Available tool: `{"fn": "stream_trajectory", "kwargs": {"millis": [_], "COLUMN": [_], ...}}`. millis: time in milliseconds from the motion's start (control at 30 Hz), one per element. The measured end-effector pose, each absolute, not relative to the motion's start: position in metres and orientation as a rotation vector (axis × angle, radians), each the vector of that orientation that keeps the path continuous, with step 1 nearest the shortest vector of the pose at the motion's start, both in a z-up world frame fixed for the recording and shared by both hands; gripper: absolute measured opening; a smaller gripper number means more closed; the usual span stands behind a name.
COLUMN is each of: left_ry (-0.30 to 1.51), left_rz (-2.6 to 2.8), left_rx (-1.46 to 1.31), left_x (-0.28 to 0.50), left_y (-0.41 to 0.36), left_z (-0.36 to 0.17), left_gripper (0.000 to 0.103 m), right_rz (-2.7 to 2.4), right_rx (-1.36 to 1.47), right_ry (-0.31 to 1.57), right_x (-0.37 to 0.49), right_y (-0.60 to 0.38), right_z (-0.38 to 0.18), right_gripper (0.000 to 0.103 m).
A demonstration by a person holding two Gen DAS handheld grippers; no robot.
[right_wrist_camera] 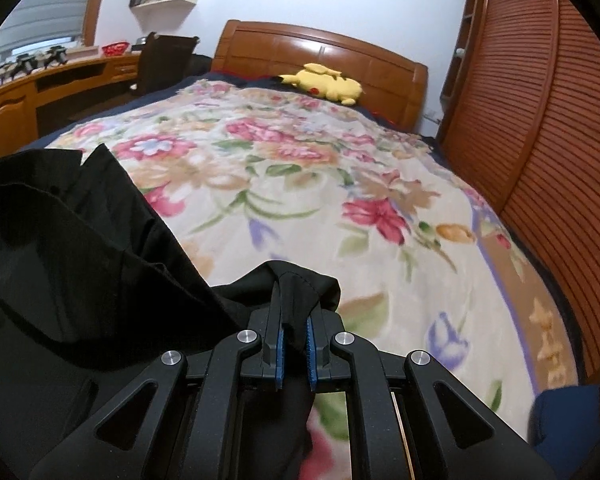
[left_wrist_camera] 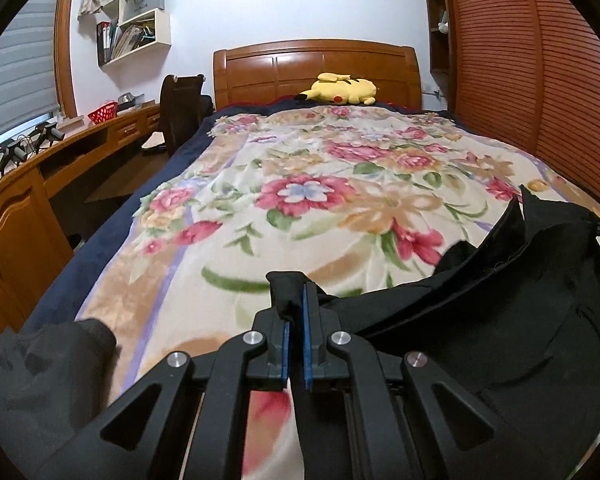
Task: Fold large clothes
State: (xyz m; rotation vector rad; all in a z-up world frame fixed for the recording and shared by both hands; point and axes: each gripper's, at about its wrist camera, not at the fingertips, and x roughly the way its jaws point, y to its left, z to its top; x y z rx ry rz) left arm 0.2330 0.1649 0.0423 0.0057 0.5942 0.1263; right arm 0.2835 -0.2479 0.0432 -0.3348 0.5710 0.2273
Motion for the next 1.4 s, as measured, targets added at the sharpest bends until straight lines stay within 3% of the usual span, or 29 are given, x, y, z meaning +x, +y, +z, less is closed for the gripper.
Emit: {"fn": "stream_trajectory", "kwargs": {"millis": [233,467,500,567,600,633,667,1300,1367,1400], "left_ry": [0.654,0.665,0.663,0.662,0.663,0.663,0.664,0.665,0.662,0.672], "left_rz": [0.126,0.09,0.08,0.055,0.041,0.027,0.012,-0.065,-0.075,-0.089], "left_rx": [-0.026,0.047,0.046,0.05,0.057,0.064,0.066,-0.029,-0.028,-0.041], "left_x": [0.258,0.241,0.237,0.225,0.218,0.211,0.202,0.111,0.112,0.114], "left_y": [0.172,0.168,0.167,0.164,0.161,0.157,0.153,0.117,0.116,0.117], "left_z": [0.024,0.021,0.023,0.027,0.029,0.03,0.03,-0.003,-0.006,-0.008], "left_gripper": [0.005,0.026,0.029,0.036,0.037,0.038,0.038,0.038,0.038,0.038], "right_rz": [0.191,0.176,0.168,0.169,0.177,0.185,0.179,0.246,0.276,0.295], "right_rx": [-0.353,-0.315,-0.312,-0.292,-0.28,-0.27,-0.278,-0.16,-0.129,-0.125], "right_ry": [0.615,0.629,0.626,0.621,0.624,0.631,0.632,0.944,0.96,0.965], "right_x": [0.321,0.327,0.326,0.323,0.323,0.321,0.319,0.351,0.352,0.352], "right_y": [-0.237,-0.236,-0.237,-0.24,-0.242,-0.245,-0.247,-0.271,-0.274,-0.273], "right_z": [0.026,0.021,0.022,0.026,0.027,0.028,0.028,-0.046,-0.048,-0.048], "right_gripper": [0.006,0.013,0.018,0.039,0.059,0.07,0.072,0.073,0.069,0.061]}}
